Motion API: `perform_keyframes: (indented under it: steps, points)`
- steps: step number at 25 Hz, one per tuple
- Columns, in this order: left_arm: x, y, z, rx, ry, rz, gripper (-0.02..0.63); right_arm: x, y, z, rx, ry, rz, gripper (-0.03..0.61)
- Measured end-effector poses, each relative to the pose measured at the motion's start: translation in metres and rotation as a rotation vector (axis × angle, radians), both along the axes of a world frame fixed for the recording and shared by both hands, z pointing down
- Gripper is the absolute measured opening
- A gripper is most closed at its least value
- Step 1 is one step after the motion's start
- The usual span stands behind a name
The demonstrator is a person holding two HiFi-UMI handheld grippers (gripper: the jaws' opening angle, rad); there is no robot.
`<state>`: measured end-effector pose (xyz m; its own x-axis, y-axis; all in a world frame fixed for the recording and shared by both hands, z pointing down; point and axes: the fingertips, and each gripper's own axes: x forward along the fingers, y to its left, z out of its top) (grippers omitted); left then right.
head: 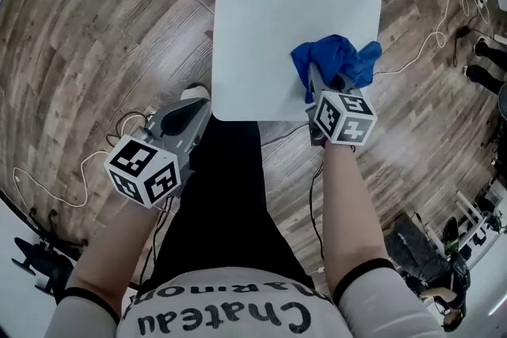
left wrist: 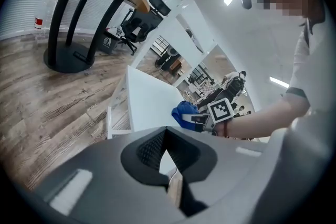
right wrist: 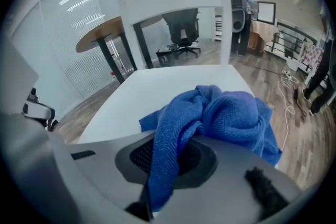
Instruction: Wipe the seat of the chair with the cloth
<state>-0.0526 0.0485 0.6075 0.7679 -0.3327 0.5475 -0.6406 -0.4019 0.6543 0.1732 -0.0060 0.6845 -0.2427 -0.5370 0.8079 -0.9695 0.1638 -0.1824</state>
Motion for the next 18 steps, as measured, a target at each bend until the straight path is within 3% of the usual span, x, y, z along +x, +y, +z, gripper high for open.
perform_keyframes:
  steps: [10,14,16,18]
  points:
    - [0.005,0.004,0.002,-0.006,-0.010,0.036,0.005,0.089,0.019,0.003,-0.029,0.131,0.222,0.055]
    - [0.004,0.006,0.001,-0.006,-0.009,0.038,0.005,0.114,0.029,0.001,-0.062,0.154,0.360,0.057]
    - [0.002,0.007,0.001,-0.005,-0.010,0.041,0.005,0.107,0.022,-0.018,0.018,0.121,0.373,0.057]
    - [0.000,0.008,0.001,-0.007,-0.013,0.040,0.005,0.074,0.009,-0.045,0.148,0.062,0.286,0.057]
